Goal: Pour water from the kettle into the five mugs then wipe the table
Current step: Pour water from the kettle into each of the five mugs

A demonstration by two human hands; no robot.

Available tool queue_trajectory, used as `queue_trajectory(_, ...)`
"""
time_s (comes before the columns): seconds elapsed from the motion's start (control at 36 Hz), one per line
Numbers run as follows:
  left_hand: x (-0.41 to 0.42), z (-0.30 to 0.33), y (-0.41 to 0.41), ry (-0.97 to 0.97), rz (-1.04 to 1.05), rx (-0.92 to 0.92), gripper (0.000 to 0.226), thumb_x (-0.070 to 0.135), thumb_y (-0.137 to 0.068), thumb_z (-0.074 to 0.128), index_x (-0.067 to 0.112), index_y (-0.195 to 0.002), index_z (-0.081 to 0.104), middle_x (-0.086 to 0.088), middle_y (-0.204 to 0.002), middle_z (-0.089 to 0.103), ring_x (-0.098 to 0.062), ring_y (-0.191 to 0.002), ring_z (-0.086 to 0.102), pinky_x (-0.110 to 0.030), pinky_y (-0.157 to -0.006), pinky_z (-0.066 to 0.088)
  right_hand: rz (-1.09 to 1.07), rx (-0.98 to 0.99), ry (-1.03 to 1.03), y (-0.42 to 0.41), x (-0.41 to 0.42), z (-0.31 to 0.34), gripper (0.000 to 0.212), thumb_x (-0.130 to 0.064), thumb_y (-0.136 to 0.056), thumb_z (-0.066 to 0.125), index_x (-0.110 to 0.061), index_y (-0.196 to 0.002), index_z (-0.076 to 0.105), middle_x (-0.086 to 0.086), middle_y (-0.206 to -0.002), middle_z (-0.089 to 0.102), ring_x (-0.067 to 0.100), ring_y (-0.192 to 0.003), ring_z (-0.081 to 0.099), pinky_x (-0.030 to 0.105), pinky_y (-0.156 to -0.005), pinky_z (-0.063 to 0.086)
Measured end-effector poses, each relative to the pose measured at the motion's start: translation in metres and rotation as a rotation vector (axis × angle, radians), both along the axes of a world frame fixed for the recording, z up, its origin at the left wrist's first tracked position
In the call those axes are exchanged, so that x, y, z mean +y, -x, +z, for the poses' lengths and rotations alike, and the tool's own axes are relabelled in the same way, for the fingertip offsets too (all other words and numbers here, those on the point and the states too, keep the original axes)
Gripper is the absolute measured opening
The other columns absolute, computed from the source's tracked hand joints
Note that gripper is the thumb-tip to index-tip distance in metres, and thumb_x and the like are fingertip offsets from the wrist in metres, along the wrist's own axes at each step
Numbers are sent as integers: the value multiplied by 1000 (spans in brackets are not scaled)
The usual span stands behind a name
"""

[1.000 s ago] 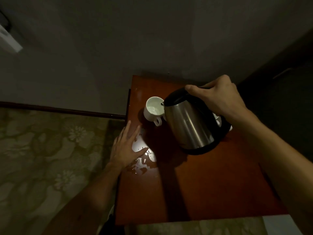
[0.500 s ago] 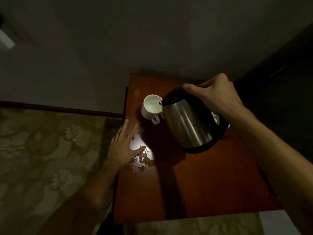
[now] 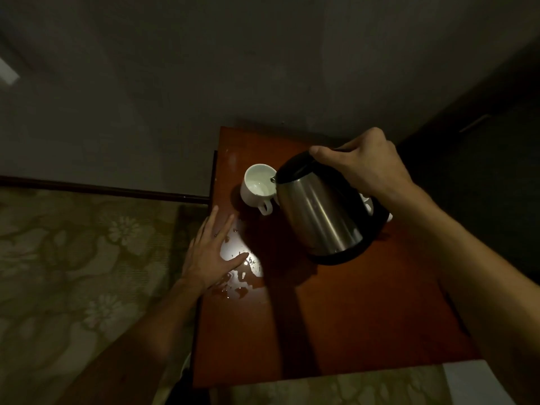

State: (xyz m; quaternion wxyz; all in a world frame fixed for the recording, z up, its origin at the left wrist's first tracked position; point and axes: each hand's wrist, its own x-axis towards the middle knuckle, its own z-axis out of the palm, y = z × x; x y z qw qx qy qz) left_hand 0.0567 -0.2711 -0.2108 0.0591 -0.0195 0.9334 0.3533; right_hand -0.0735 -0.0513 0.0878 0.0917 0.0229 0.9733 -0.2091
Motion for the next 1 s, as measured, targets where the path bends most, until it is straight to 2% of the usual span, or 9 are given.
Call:
queue_trajectory(0.08, -1, 0, 0, -8, -5, 2, 106, 82, -74, 55, 48, -161, 4, 18, -166, -29, -26, -158, 4, -65, -117, 30, 9, 14, -17, 3, 3, -2, 76, -83, -76, 74, -15, -110, 77, 1, -93, 78, 18, -81, 77, 43, -72, 65)
queue_trajectory(0.22, -2, -1, 0, -17, -7, 11, 107, 86, -72, 47, 46, -162, 5, 17, -167, -28, -26, -158, 4, -67, -116, 31, 9, -15, 8, 2, 1, -2, 99, -95, -55, 61, -15, -112, 76, 1, -94, 78, 19, -81, 78, 48, -76, 68)
queue_trajectory(0.44, -2, -1, 0, -43, -16, 30, 106, 84, -74, 50, 45, -162, 7, 18, -167, -26, -27, -158, 6, -68, -114, 32, 11, -18, 3, 5, 4, -3, 72, -80, -76, 73, -16, -108, 76, 1, -94, 78, 19, -83, 78, 46, -75, 66)
queue_trajectory(0.61, -2, -2, 0, -40, -13, 34, 105, 85, -74, 49, 46, -162, 7, 18, -167, -26, -28, -158, 8, -67, -114, 34, -1, -40, 23, 6, 1, 0, 75, -82, -72, 72, -16, -105, 77, 2, -94, 79, 20, -83, 78, 49, -78, 67)
queue_trajectory(0.69, -2, -3, 0, -45, -9, 38, 105, 84, -74, 51, 45, -162, 9, 18, -168, -24, -27, -158, 8, -67, -114, 34, 12, -18, 9, 5, 0, 2, 59, -72, -85, 77, -15, -101, 79, 2, -89, 78, 20, -80, 77, 48, -75, 66)
queue_trajectory(0.86, -2, -3, 1, -43, -7, 25, 105, 84, -74, 51, 47, -161, 6, 18, -167, -25, -26, -158, 6, -68, -114, 32, 13, -46, 11, 7, 1, 4, 61, -72, -85, 77, -15, -106, 78, 2, -92, 79, 18, -81, 77, 43, -75, 65)
queue_trajectory(1.0, -2, -3, 0, -54, 0, 41, 105, 82, -74, 52, 43, -162, 11, 19, -168, -23, -25, -158, 7, -66, -115, 33, 47, -43, 12, 7, 1, 8, 52, -65, -90, 77, -15, -102, 81, 2, -88, 78, 17, -75, 75, 34, -62, 55)
